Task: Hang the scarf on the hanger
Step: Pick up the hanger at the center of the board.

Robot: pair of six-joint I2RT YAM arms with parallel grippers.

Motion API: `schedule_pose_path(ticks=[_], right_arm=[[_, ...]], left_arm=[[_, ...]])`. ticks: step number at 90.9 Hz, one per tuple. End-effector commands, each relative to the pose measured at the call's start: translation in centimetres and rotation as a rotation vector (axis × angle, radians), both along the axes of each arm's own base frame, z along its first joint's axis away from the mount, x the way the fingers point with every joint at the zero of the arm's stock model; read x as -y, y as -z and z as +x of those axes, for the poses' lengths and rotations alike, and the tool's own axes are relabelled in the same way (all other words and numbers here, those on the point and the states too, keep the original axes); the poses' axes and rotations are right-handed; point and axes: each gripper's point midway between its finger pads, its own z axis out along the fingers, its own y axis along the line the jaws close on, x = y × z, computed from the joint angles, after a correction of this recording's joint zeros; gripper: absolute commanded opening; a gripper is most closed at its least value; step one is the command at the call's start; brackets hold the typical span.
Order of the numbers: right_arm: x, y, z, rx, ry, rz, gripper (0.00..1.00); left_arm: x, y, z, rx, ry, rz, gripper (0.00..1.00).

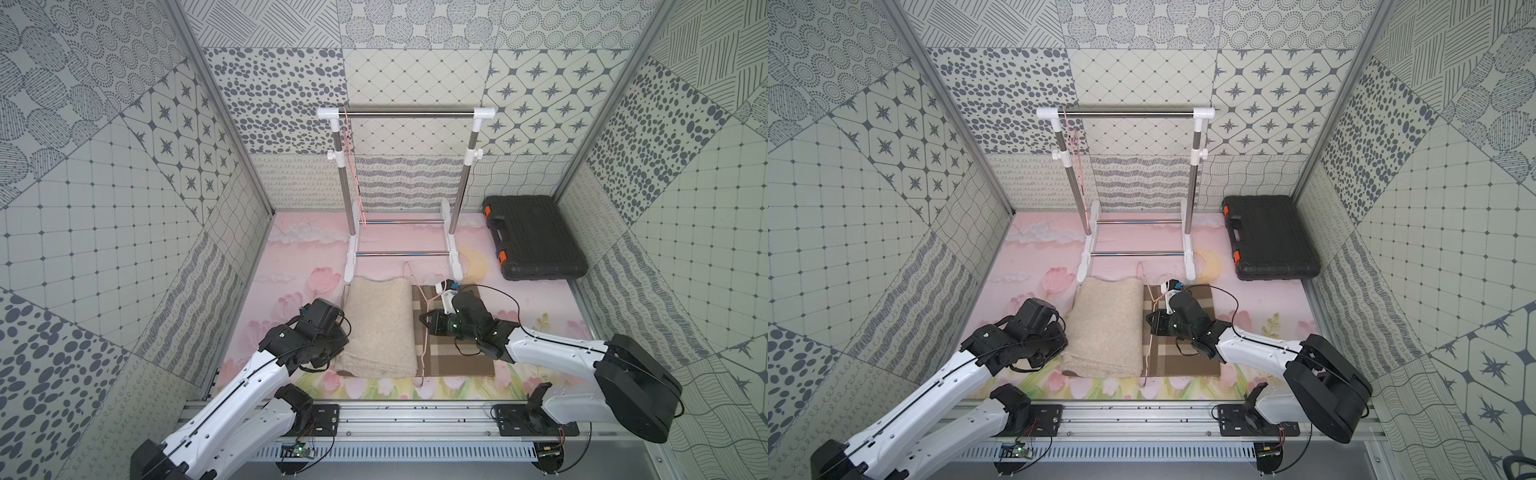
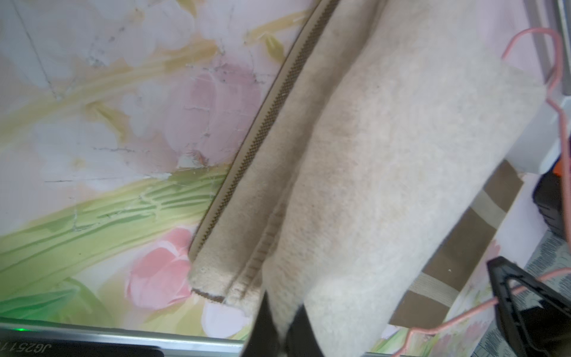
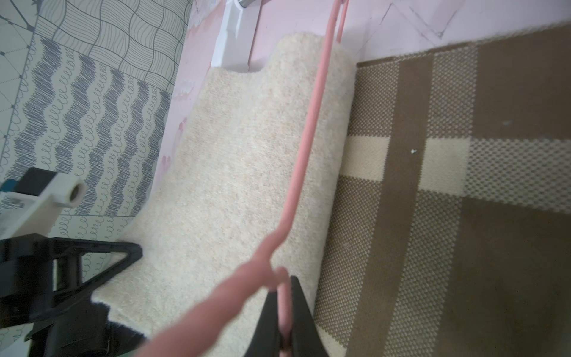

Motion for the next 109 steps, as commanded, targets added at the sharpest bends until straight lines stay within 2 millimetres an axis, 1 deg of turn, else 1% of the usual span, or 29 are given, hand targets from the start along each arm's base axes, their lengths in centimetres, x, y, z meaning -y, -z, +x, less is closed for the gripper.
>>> schedule_pose_path(ticks=[1, 2, 3, 7, 11, 15, 22, 28, 31, 37, 38, 39, 42, 45, 47, 53, 54, 56, 58, 63, 67, 71, 75, 79, 82, 88, 94, 100, 109], right_arm=[[3.0, 4.1, -1.9, -0.093, 0.025, -0.139, 0.00], [3.0, 4.1, -2.0, -0.095, 0.022, -0.141, 0.00], [3.0, 4.2, -2.0, -0.096, 0.019, -0.143, 0.00], [2.9, 4.2, -2.0, -0.095, 0.009, -0.148, 0.00], [2.5, 4.0, -1.8, -0.091, -0.001, -0.147, 0.00], [2.3, 3.8, -1.6, -0.086, -0.006, -0.151, 0.00], [2.2, 3.2, -1.4, -0.076, -0.006, -0.152, 0.00], [2.2, 2.9, -1.4, -0.070, -0.010, -0.160, 0.00], [2.4, 2.8, -1.5, -0.070, -0.010, -0.167, 0.00], [2.5, 2.8, -1.5, -0.065, -0.008, -0.172, 0.00], [2.5, 2.7, -1.4, -0.064, -0.007, -0.173, 0.00], [2.6, 2.8, -1.4, -0.063, -0.005, -0.175, 0.00], [2.6, 2.9, -1.4, -0.062, -0.005, -0.181, 0.00], [2.1, 1.9, -0.9, -0.045, -0.007, -0.169, 0.00], [2.0, 1.8, -0.8, -0.041, -0.007, -0.169, 0.00], [2.0, 1.6, -0.7, -0.040, -0.004, -0.167, 0.00], [2.0, 1.5, -0.7, -0.039, -0.004, -0.165, 0.00], [2.0, 1.4, -0.6, -0.036, -0.001, -0.163, 0.00], [2.1, 1.3, -0.6, -0.033, 0.001, -0.163, 0.00], [2.3, 0.7, -0.6, -0.018, 0.008, -0.158, 0.00], [2.6, 0.1, -0.6, -0.008, 0.018, -0.156, 0.00], [2.8, -0.6, -0.7, 0.004, 0.024, -0.153, 0.00], [3.0, -1.5, -0.8, 0.016, 0.022, -0.145, 0.00], [3.0, -2.4, -0.9, 0.029, 0.016, -0.136, 0.00], [2.9, -3.1, -0.9, 0.041, 0.011, -0.125, 0.00], [2.4, -4.8, -0.9, 0.063, -0.009, -0.098, 0.00], [1.8, -6.1, -1.1, 0.071, -0.042, -0.080, 0.00], [1.1, -7.8, -1.0, 0.086, -0.070, -0.059, 0.00], [0.2, -9.7, -1.0, 0.099, -0.104, -0.033, 0.00]], left_arm=[[-0.1, 3.4, -1.0, -0.102, 0.019, 0.022, 0.00], [0.0, 3.6, -1.1, -0.107, 0.020, 0.018, 0.00], [0.2, 3.8, -1.0, -0.110, 0.019, 0.011, 0.04], [0.8, 4.2, -0.7, -0.119, 0.022, -0.004, 0.27], [1.2, 3.9, -0.3, -0.107, 0.025, 0.001, 0.47], [1.1, 3.0, 0.3, -0.076, 0.028, 0.025, 0.54], [0.6, 0.2, 1.5, 0.006, 0.018, 0.063, 0.57], [0.8, -3.2, 3.3, 0.116, 0.028, 0.059, 0.57], [1.5, -4.6, 4.4, 0.167, 0.041, 0.036, 0.56], [4.5, -6.2, 7.0, 0.231, 0.091, -0.071, 0.53], [5.1, -6.1, 7.4, 0.226, 0.097, -0.091, 0.53], [5.8, -5.3, 8.0, 0.205, 0.104, -0.104, 0.53], [7.8, -4.9, 9.2, 0.194, 0.129, -0.161, 0.52], [10.2, -5.4, 10.9, 0.243, 0.160, -0.223, 0.52], [11.4, -4.9, 11.8, 0.250, 0.177, -0.236, 0.52], [13.8, -3.3, 13.4, 0.255, 0.207, -0.243, 0.53], [13.9, -2.6, 13.7, 0.243, 0.203, -0.234, 0.53], [13.8, -1.4, 14.0, 0.221, 0.189, -0.213, 0.53], [13.2, 0.1, 14.0, 0.188, 0.164, -0.177, 0.53], [10.1, 4.4, 13.1, 0.078, 0.083, -0.052, 0.53], [7.5, 7.5, 11.6, -0.007, 0.024, 0.012, 0.53], [5.1, 10.4, 9.5, -0.100, -0.038, 0.038, 0.52], [3.4, 12.5, 7.5, -0.170, -0.069, 0.063, 0.51], [2.3, 13.5, 6.1, -0.207, -0.078, 0.085, 0.51], [2.0, 13.8, 5.6, -0.212, -0.074, 0.088, 0.51], [2.5, 14.0, 5.4, -0.199, -0.076, 0.048, 0.51], [3.1, 13.1, 6.0, -0.167, -0.071, 0.019, 0.51], [4.0, 11.5, 7.1, -0.120, -0.046, -0.004, 0.51], [5.4, 8.0, 8.8, -0.023, -0.012, -0.058, 0.52]])
